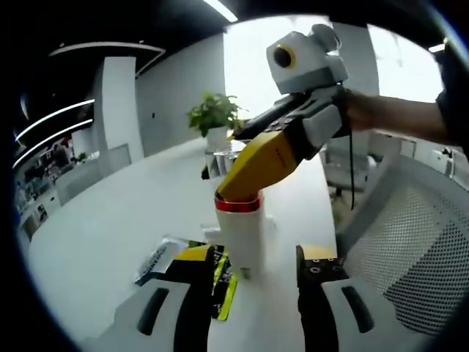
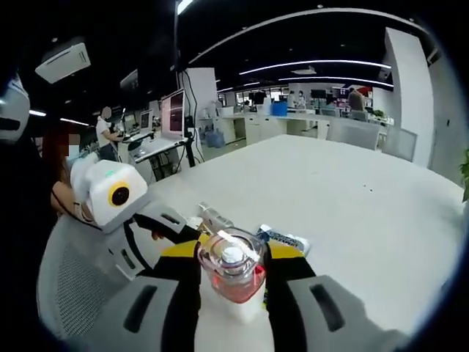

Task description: Arrange the skincare products in the storage area until every visible bottle or jar stands upright without overlapping.

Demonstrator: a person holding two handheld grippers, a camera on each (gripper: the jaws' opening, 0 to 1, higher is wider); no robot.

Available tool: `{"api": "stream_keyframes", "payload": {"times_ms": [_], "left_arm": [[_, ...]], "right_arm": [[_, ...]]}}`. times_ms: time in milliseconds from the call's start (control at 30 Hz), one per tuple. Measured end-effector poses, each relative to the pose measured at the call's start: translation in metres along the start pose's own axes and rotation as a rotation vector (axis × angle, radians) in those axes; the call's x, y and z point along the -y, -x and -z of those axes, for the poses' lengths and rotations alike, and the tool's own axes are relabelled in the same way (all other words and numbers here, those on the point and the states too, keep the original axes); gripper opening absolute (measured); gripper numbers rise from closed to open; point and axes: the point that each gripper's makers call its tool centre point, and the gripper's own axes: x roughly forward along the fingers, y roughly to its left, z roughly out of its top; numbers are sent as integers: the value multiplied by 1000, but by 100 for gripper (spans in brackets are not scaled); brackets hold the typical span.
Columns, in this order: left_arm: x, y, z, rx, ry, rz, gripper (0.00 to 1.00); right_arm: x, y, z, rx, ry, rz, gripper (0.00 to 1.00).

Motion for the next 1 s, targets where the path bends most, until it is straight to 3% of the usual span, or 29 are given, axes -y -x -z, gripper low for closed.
{"api": "stream_keyframes", "payload": {"times_ms": [133, 233, 367, 700, 1000], "left_arm": [[2, 1, 4, -18, 14, 7, 44], [2, 2, 5, -22, 10, 6, 46], [0, 5, 4, -24, 25, -3, 45], [-12, 26, -2, -41, 57, -49, 56], [-19, 51, -5, -61, 69, -110, 76]], "right_arm": [[-1, 0, 0, 19, -40, -7, 36], [-1, 0, 5, -5, -66, -7, 40], [-2, 0, 11, -22, -33, 18, 51], [-14, 12, 13, -22, -47, 46, 62], [-32, 17, 18, -67, 4, 47, 78]]}}
